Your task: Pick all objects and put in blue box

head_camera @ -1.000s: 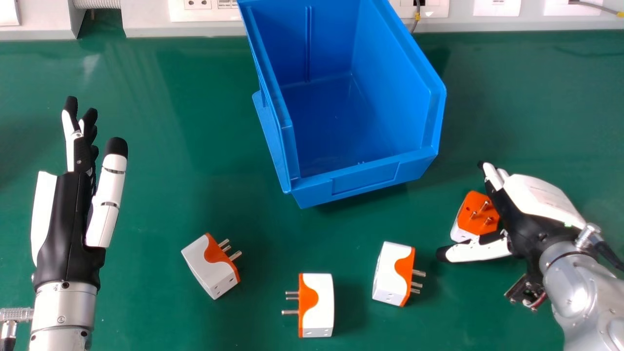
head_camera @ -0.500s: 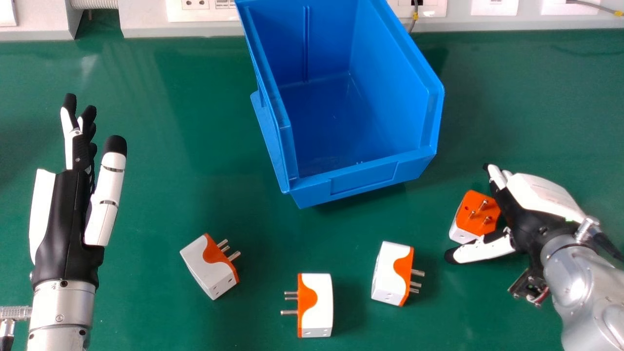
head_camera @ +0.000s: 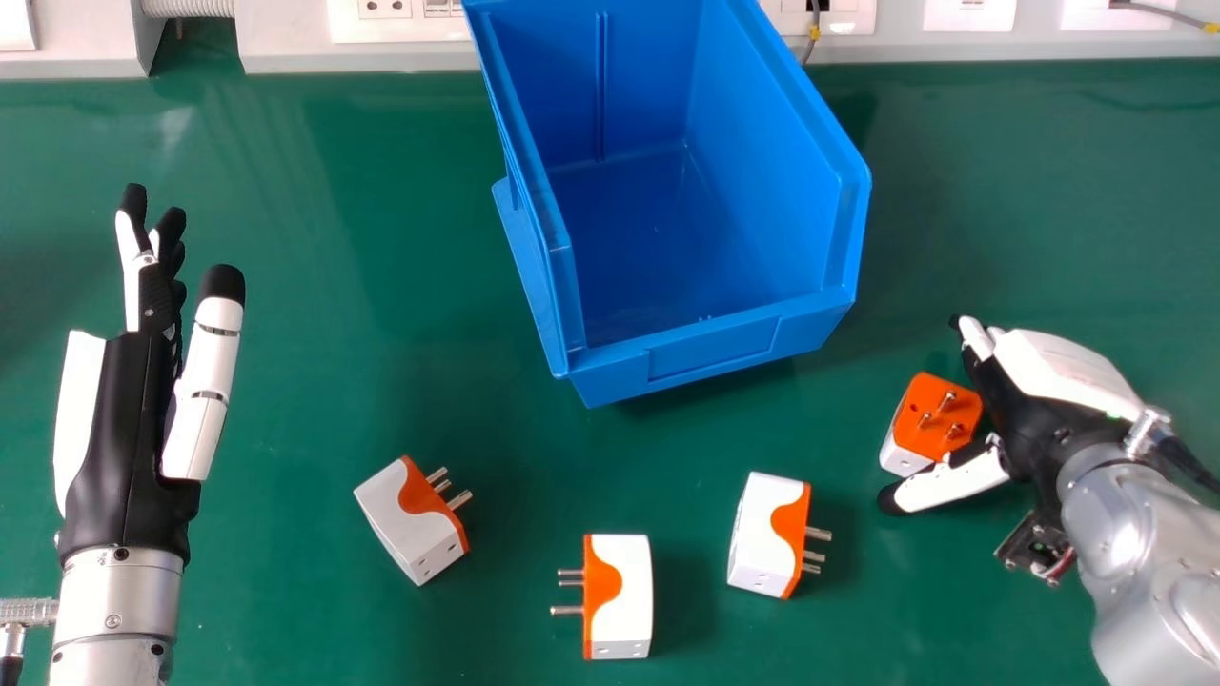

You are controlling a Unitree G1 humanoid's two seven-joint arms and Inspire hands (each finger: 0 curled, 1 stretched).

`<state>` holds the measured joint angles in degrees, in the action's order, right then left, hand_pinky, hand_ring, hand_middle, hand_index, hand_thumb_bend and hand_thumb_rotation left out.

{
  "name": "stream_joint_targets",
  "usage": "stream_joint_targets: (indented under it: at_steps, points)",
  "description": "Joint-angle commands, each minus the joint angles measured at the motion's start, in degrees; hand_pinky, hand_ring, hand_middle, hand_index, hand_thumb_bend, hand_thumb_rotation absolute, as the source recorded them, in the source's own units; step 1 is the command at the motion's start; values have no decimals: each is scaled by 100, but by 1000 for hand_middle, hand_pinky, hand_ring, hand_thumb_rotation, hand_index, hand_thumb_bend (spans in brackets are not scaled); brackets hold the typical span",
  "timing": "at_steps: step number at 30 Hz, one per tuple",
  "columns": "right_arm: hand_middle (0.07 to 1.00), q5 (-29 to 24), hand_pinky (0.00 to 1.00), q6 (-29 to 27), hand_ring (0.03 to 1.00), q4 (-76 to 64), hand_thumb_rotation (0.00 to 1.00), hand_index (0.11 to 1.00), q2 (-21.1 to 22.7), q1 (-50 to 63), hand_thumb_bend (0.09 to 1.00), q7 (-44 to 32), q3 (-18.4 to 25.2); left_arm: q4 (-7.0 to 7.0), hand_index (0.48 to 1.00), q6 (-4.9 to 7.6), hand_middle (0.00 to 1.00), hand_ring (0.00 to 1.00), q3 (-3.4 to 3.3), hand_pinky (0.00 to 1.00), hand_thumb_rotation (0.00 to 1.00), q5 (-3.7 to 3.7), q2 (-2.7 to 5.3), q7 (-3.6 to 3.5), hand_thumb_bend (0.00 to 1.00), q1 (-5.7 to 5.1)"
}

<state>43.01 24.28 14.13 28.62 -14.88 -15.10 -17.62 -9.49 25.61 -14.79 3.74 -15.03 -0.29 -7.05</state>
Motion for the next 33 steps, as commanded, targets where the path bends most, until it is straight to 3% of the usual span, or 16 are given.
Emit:
stream_joint_targets:
  at_steps: [1,8,28,33]
  points:
    - [1000,65,1000,37,1000,98,324,985,161,-78,625,-89,-39,173,999,35,1000,1000,-36,1000,1000,-67,-70,-20,454,2]
    - [1000,39,1000,28,1000,425,324,984,178,-276,615,-198,-154,170,999,21,1000,1000,-38,999,1000,-78,-68,-38,460,17]
    - [1000,33,995,-17,1000,1084,303,925,250,-679,579,-601,-506,341,998,-126,1000,1000,-45,997,1000,-71,-62,-40,478,-11]
    - [988,-12,979,-54,997,1375,296,911,205,-819,573,-557,-548,319,998,-118,1000,1000,-48,998,1000,-85,-60,-45,474,-1]
